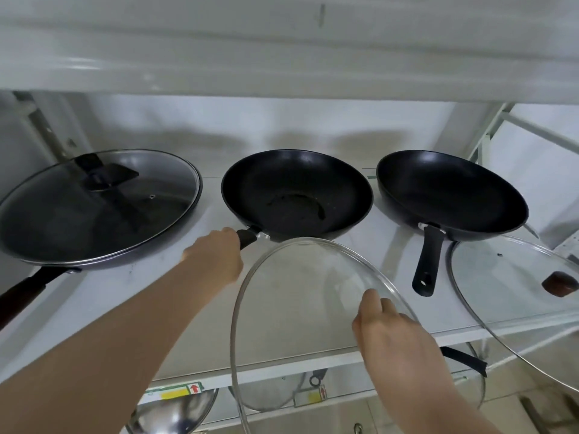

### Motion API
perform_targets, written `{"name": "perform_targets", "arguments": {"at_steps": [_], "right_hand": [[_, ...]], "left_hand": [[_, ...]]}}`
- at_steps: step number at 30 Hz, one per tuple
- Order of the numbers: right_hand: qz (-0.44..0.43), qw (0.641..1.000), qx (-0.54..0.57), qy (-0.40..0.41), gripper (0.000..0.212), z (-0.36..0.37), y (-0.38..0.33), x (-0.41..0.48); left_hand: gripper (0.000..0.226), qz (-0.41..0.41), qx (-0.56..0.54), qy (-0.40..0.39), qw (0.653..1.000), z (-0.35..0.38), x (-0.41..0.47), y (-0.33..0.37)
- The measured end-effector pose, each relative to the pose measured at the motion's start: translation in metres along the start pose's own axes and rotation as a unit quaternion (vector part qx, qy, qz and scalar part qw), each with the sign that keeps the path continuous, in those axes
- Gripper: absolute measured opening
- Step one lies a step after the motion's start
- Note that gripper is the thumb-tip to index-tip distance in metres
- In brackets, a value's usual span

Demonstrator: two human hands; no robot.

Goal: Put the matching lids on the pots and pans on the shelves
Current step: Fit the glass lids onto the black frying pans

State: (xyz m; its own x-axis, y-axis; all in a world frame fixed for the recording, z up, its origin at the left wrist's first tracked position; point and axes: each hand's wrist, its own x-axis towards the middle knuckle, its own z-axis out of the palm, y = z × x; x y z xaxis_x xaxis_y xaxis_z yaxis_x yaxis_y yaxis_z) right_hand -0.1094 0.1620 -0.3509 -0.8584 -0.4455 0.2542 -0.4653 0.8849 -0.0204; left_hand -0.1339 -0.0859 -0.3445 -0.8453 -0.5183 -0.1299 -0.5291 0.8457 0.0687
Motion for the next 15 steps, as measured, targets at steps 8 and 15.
{"name": "perform_targets", "arguments": {"at_steps": [8, 15], "right_hand": [[0.007, 0.999, 0.026, -0.033, 0.063, -0.023, -0.013, 0.006], [0.043, 0.991, 0.064, -0.11, 0.027, -0.06, -0.02, 0.023]], "left_hand": [[0.018, 0.04, -0.019, 0.013, 0.999, 0.006, 0.008, -0.016], [0.021, 0.023, -0.042, -0.002, 0.999, 0.016, 0.007, -0.028]]}}
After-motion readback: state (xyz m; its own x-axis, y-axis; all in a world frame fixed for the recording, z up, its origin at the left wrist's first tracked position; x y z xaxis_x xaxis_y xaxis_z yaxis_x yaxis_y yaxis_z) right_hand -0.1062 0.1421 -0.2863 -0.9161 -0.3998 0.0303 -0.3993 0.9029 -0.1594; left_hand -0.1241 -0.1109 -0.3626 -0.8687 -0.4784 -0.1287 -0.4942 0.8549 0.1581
